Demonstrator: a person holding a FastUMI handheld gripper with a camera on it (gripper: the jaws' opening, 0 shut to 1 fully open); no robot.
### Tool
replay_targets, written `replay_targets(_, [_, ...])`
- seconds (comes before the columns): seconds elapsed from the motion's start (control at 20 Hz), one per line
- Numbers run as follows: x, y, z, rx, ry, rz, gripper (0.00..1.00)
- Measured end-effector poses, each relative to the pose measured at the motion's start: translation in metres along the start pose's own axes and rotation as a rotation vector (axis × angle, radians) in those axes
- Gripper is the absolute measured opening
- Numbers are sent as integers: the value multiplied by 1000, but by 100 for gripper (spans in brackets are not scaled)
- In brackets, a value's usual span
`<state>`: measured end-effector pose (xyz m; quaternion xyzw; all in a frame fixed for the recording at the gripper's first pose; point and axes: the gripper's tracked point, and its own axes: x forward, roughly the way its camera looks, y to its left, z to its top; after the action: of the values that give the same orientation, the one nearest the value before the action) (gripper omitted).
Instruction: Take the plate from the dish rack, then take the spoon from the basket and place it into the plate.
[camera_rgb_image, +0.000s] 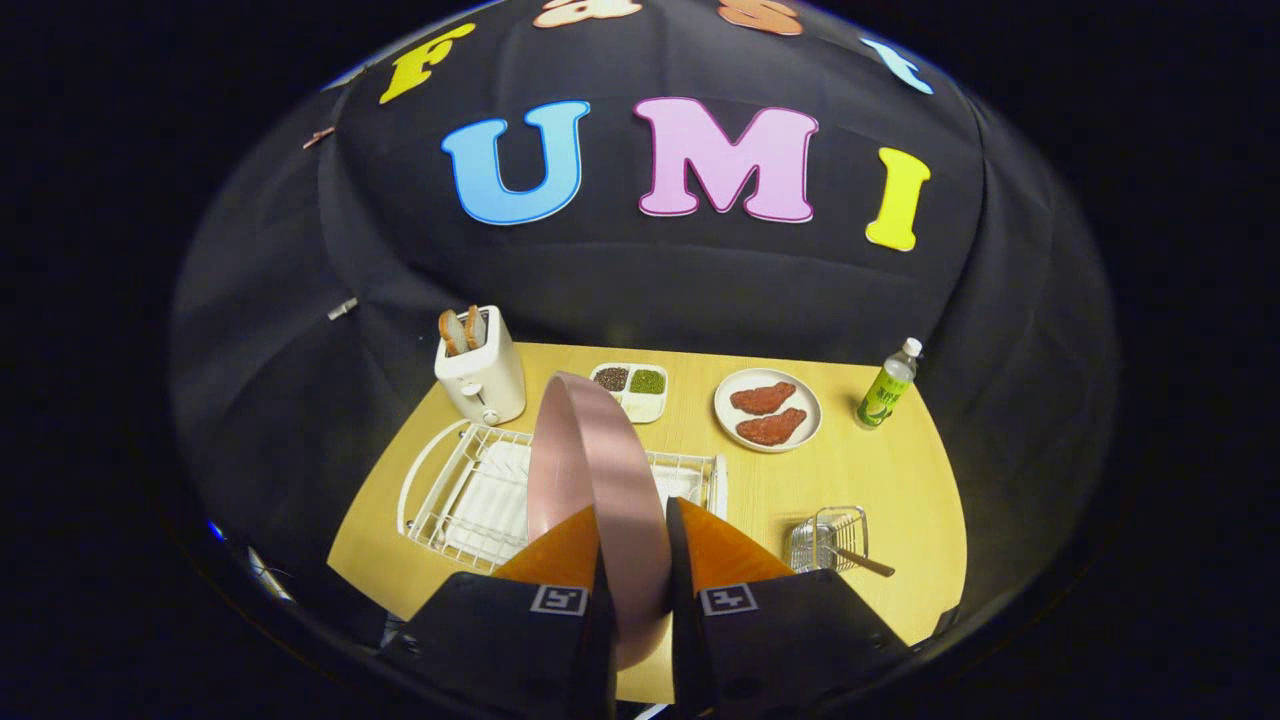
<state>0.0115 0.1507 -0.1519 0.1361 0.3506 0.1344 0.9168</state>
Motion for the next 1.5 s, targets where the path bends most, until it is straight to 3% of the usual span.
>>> replay_targets(0.25, [-32,-32,-53,135,66,93,26])
replay_targets(0.5, [-53,-56,-149,304,211,108,26])
replay_targets(0.85, [-28,-43,-254,522,423,136,26])
replay_targets(1.1, [13,-37,-293,529,450,142,26])
replay_targets(1.5, [40,-22,-295,571,437,186,27])
